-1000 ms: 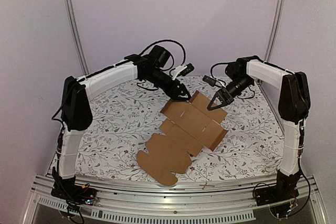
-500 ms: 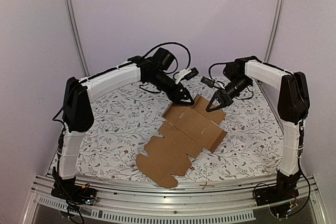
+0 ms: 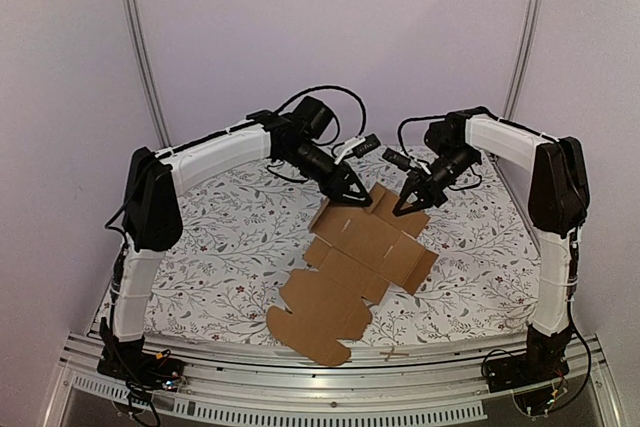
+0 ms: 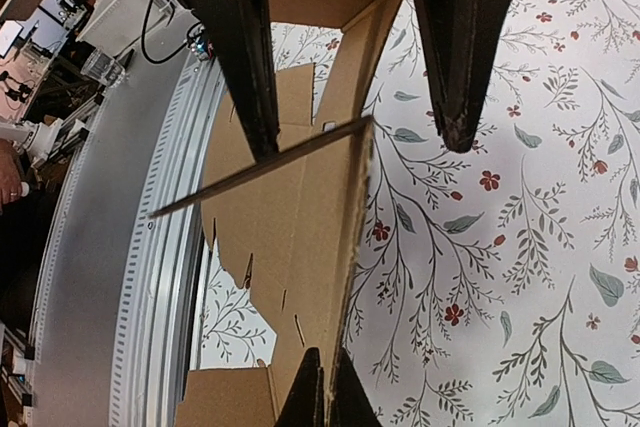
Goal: Fold the paper box
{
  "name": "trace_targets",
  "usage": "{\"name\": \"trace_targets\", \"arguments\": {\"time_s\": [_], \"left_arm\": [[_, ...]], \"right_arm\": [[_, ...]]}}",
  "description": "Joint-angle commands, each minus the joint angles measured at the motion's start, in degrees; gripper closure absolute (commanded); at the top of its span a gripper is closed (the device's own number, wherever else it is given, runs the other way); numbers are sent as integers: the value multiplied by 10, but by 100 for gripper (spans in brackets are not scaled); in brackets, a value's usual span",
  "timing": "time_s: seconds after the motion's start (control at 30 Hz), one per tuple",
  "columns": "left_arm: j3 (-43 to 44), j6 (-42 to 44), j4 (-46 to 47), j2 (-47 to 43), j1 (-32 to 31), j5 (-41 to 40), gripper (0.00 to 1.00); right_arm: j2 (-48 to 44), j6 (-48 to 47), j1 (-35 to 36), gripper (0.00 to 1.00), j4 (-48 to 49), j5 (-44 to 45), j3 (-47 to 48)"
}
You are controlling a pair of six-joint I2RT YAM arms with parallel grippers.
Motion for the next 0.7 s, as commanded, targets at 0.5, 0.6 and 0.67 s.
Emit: {"name": "trace_targets", "arguments": {"time_s": [0.5, 0.6, 0.67], "left_arm": [[33, 0, 24, 35, -22, 33, 52], [36, 2, 27, 35, -25, 27, 48], [39, 0, 27, 35, -25, 32, 49]], "right_arm": [[-14, -11, 32, 100, -181, -60, 26], [-15, -11, 35, 100, -182, -58, 26], [-16, -11, 35, 100, -182, -59, 26]]}}
